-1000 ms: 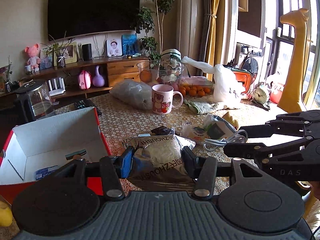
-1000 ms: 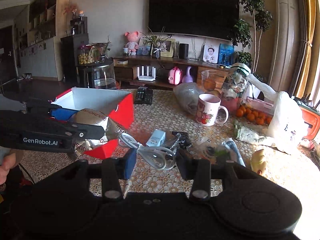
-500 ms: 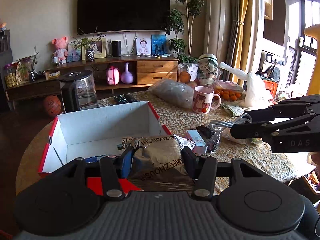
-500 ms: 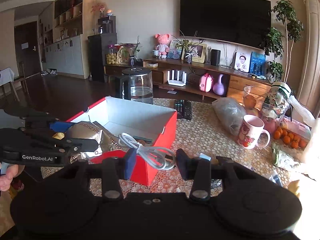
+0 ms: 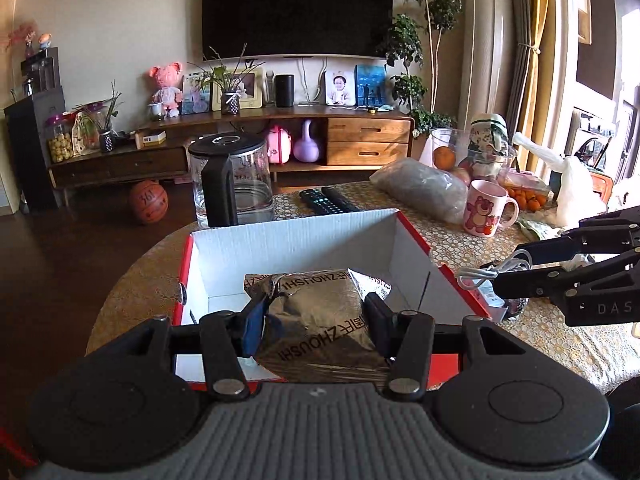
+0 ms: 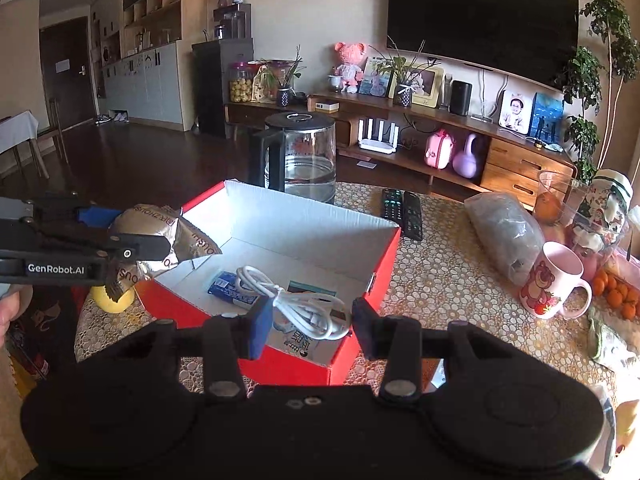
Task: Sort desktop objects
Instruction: 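Carry the cable with the right tool while the left carries the foil bag over the box, then lower into the box and open the right tool while the left releases the foil bag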
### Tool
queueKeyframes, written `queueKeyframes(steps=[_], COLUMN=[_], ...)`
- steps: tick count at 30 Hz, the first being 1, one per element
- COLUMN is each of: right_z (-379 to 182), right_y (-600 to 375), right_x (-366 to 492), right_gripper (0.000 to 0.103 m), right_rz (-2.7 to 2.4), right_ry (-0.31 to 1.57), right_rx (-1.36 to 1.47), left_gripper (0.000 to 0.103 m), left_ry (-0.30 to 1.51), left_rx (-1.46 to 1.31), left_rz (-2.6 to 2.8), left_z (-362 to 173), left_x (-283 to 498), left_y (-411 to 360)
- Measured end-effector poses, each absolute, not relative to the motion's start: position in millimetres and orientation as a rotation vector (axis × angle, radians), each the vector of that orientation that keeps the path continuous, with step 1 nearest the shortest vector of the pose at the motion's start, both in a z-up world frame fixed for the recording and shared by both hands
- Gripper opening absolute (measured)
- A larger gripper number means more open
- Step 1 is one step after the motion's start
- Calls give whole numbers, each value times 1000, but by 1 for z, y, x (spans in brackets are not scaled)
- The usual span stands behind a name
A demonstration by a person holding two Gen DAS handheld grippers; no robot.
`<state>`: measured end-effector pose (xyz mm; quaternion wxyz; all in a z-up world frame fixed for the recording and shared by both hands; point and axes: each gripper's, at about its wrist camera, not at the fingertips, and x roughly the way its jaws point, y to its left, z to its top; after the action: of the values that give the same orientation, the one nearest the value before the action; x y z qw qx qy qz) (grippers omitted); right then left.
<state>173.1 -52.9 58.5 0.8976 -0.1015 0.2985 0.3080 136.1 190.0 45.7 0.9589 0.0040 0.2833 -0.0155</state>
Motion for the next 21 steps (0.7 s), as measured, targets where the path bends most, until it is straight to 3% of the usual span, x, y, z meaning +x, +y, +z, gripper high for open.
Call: queueKeyframes(steps=[21], right_z=[20], right_y=[24], right_x=[238], right_gripper=[43], right_rz=[660], right_ry=[710], right_rx=[-309], left_gripper=[51], left_ry=[739], left_rx=[102], left_rz=[2], left_z=[4], left_x=[268], left_y=[213])
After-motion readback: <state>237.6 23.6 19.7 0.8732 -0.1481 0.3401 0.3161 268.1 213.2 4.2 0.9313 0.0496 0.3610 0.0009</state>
